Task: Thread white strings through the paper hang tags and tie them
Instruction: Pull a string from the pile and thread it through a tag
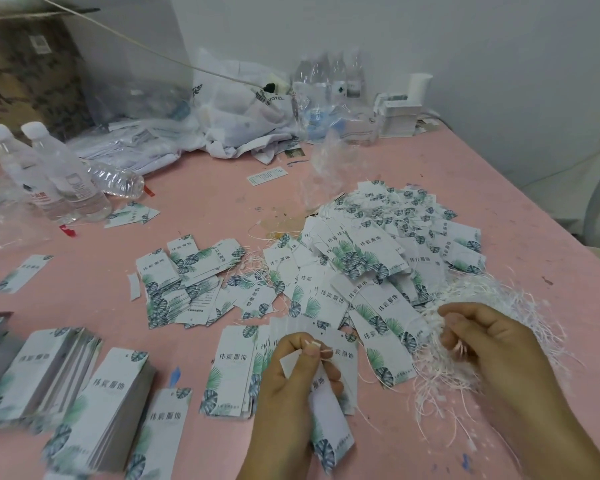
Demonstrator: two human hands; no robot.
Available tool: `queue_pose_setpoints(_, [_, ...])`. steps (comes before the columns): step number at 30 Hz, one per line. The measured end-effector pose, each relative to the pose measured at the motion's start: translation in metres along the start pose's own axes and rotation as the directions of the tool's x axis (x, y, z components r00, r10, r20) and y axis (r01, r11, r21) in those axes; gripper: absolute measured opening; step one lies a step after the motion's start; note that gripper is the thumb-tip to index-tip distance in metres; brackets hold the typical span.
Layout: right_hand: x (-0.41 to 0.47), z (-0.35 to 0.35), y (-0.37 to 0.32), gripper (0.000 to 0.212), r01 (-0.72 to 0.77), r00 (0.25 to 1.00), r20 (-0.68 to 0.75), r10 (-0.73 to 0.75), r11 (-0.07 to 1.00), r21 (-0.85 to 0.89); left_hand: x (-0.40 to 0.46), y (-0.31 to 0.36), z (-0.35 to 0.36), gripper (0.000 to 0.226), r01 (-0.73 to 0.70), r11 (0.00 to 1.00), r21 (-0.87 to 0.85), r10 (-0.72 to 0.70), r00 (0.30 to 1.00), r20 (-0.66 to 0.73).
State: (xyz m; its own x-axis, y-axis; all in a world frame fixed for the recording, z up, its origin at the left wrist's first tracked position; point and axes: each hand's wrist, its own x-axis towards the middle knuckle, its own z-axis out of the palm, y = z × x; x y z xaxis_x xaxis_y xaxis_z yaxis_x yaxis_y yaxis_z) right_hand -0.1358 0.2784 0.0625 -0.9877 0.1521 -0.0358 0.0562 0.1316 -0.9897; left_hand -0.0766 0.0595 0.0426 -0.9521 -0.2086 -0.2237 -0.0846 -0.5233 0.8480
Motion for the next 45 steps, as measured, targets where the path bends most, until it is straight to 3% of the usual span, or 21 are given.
queue_pose_setpoints(2, [0.003, -0.003, 0.004, 0.018, -0.038, 0.998, -0.042, 0.042, 0.995, 0.089, 0.000, 0.001, 0.001, 0.016, 0.000, 0.999, -0.051, -0.001, 1.000, -0.020])
queue_pose_setpoints(4, [0.005, -0.003, 0.002, 0.020, -0.110, 0.993, -0.001, 0.115, 0.955, 0.276, -0.002, 0.001, 0.002, 0.018, -0.016, 0.998, -0.064, 0.014, 0.999, -0.035])
queue_pose_setpoints(6, [0.003, -0.003, -0.003, 0.021, -0.116, 0.993, 0.068, 0.098, 0.927, 0.357, -0.002, 0.000, 0.002, 0.019, -0.020, 0.998, -0.056, 0.018, 0.999, -0.052])
queue_pose_setpoints(7, [0.000, -0.002, -0.005, 0.020, -0.111, 0.991, 0.111, 0.077, 0.930, 0.350, -0.001, 0.000, 0.002, 0.019, -0.019, 0.999, -0.037, 0.017, 0.998, -0.055])
queue_pose_setpoints(10, [-0.007, 0.002, -0.005, 0.018, 0.015, 0.992, 0.125, -0.023, 0.998, 0.065, 0.000, -0.003, 0.002, 0.020, -0.008, 1.000, 0.025, 0.009, 0.999, -0.047])
queue_pose_setpoints(11, [-0.008, 0.006, -0.006, 0.019, 0.012, 0.991, 0.134, -0.023, 0.997, 0.079, 0.000, -0.004, 0.002, 0.019, -0.003, 0.999, 0.036, 0.005, 0.999, -0.048])
queue_pose_setpoints(13, [-0.009, 0.008, -0.008, 0.019, -0.013, 0.988, 0.153, -0.010, 0.989, 0.147, -0.001, -0.005, 0.001, 0.014, 0.004, 0.999, 0.048, -0.002, 0.999, -0.041])
queue_pose_setpoints(16, [-0.003, 0.004, -0.006, 0.016, -0.120, 0.981, 0.191, 0.040, 0.896, 0.427, -0.002, -0.003, 0.000, 0.019, -0.001, 0.997, 0.077, 0.004, 0.999, -0.033])
queue_pose_setpoints(20, [0.007, -0.006, 0.005, 0.018, -0.028, 0.998, -0.030, 0.050, 0.860, 0.510, -0.003, -0.001, -0.001, 0.011, -0.010, 0.995, 0.096, 0.013, 0.999, -0.033])
queue_pose_setpoints(24, [0.010, -0.012, 0.012, 0.020, 0.171, 0.953, -0.297, -0.064, 0.920, 0.353, -0.005, -0.001, 0.000, 0.010, -0.013, 0.992, 0.123, 0.018, 0.999, -0.034])
queue_pose_setpoints(29, [0.014, -0.012, 0.017, 0.013, 0.275, 0.874, -0.471, -0.119, 0.920, 0.279, -0.003, -0.003, -0.002, 0.017, -0.020, 0.994, 0.112, 0.028, 0.997, -0.066])
queue_pose_setpoints(34, [0.014, -0.012, 0.014, 0.016, 0.287, 0.821, -0.554, -0.138, 0.939, 0.191, -0.003, 0.000, -0.003, 0.021, -0.012, 0.996, 0.086, 0.019, 0.997, -0.072])
queue_pose_setpoints(37, [0.005, -0.001, 0.008, 0.017, 0.269, 0.841, -0.456, -0.291, 0.956, -0.115, -0.003, 0.000, -0.003, 0.027, 0.000, 0.998, 0.056, 0.003, 0.999, -0.050])
queue_pose_setpoints(39, [-0.008, 0.010, 0.003, 0.024, 0.334, 0.832, -0.324, -0.450, 0.873, -0.357, -0.003, 0.000, -0.002, 0.028, -0.003, 0.998, 0.067, 0.006, 0.999, -0.036])
queue_pose_setpoints(41, [-0.023, 0.023, 0.000, 0.025, 0.411, 0.863, -0.139, -0.486, 0.835, -0.367, -0.004, -0.001, 0.000, 0.018, -0.009, 0.995, 0.101, 0.009, 1.000, -0.001])
queue_pose_setpoints(43, [-0.038, 0.039, 0.000, 0.027, 0.402, 0.915, 0.114, -0.386, 0.882, -0.244, -0.004, -0.002, 0.000, 0.016, -0.003, 0.992, 0.126, -0.002, 0.999, 0.037])
queue_pose_setpoints(45, [-0.046, 0.054, 0.007, 0.035, 0.370, 0.901, 0.307, -0.308, 0.913, -0.169, -0.005, -0.004, -0.001, 0.018, -0.029, 0.981, 0.190, 0.012, 0.996, 0.088])
